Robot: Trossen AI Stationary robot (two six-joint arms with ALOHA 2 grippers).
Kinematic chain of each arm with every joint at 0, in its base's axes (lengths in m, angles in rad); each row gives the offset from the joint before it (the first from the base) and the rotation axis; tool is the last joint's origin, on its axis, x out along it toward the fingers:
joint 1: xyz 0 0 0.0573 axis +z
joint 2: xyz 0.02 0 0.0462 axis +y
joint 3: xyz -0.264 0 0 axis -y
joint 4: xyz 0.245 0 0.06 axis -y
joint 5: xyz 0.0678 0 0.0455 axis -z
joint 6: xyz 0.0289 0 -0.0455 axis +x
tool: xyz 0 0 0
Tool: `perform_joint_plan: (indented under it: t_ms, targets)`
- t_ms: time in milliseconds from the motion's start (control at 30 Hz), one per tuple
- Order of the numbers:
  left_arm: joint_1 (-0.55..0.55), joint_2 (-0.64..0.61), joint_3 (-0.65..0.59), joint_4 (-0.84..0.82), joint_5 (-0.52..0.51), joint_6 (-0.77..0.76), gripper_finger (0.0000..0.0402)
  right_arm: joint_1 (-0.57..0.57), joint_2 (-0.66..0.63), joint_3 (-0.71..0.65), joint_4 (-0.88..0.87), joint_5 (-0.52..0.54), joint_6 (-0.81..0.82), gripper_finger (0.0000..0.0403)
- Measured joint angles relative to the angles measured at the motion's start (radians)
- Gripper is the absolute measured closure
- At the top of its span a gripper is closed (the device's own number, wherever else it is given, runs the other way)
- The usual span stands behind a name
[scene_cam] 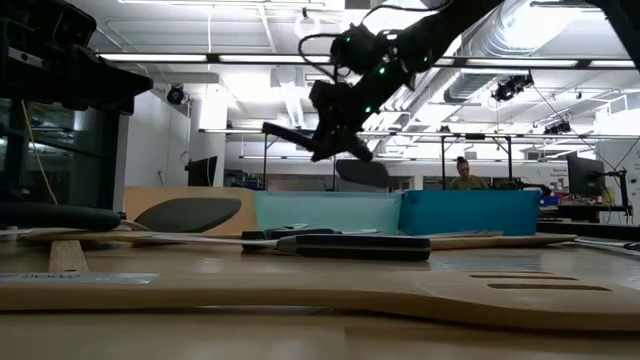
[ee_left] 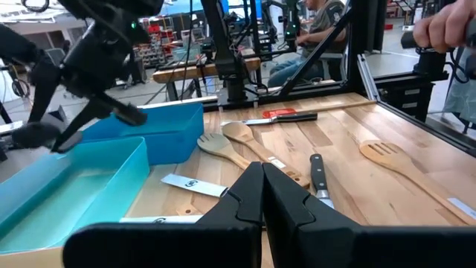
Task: Pick & Place Kitchen Items
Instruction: Put the right black spatula into the green bin
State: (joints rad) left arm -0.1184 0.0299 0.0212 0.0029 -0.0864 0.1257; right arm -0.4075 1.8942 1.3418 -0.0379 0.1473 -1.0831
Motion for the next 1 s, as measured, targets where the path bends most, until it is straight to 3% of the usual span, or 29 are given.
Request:
perform_joint_plan:
  t_ms: [167, 533, 1000]
  targets:
    - [0.000, 0.000, 0.000, 0.000, 0.000, 0.000, 0.0402, -0.002, 0.044, 0.001, 0.071, 0.060, -0.047, 0.0303]
    - [0.000, 0.000, 0.000, 0.001, 0.000, 0.000, 0.0402, -0.011, 0.079, -0.002, 0.068, 0.049, -0.158, 0.0299]
    - [0.000, 0.000, 0.000, 0.001, 0.000, 0.000, 0.0402, -0.014, 0.124, 0.000, 0.081, 0.066, -0.126, 0.0291]
